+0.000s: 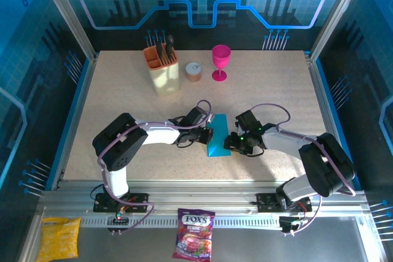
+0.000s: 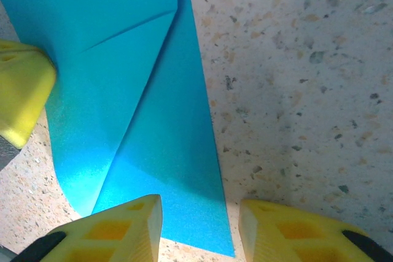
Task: Fold a paper plane with a square sheet of paper (pick it up from the middle)
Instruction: Turn over the paper at the center of the table.
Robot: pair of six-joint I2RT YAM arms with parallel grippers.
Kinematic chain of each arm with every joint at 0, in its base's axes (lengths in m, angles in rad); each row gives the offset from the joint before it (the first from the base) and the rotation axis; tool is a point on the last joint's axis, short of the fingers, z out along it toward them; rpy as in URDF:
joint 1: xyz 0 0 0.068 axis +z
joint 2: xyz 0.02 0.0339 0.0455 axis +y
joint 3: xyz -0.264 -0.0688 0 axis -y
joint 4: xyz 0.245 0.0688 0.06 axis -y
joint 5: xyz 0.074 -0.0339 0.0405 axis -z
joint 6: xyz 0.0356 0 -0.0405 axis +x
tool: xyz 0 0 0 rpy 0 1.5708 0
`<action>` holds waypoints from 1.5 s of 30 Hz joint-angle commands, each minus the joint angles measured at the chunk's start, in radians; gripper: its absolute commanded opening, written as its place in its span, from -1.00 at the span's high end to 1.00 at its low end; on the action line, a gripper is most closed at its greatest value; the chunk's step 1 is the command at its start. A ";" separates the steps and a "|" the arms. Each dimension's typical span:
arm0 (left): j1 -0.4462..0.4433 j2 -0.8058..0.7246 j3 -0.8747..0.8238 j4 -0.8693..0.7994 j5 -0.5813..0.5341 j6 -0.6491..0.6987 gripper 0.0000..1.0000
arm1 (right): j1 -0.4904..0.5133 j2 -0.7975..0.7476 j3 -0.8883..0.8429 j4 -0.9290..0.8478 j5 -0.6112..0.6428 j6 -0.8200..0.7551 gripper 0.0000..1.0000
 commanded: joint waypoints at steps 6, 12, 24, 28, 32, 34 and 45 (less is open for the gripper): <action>0.006 0.004 -0.037 -0.043 0.014 0.011 0.93 | 0.071 0.033 0.076 0.217 -0.032 0.018 0.21; 0.007 0.004 -0.044 -0.041 0.017 0.013 0.93 | 0.057 0.013 0.076 0.184 0.000 0.009 0.21; 0.006 -0.001 -0.047 -0.042 0.015 0.018 0.93 | -0.024 0.017 0.012 0.118 0.106 -0.030 0.20; 0.006 -0.001 -0.047 -0.038 0.017 0.018 0.93 | -0.019 0.055 0.000 0.152 0.085 -0.029 0.20; 0.006 -0.003 -0.052 -0.038 0.015 0.019 0.93 | 0.033 0.110 0.020 0.169 0.070 -0.023 0.23; 0.006 -0.005 -0.055 -0.033 0.015 0.019 0.93 | 0.063 0.126 0.031 0.177 0.075 -0.013 0.23; 0.007 -0.022 -0.073 -0.029 0.012 0.022 0.94 | 0.093 0.091 0.033 0.251 0.038 0.052 0.23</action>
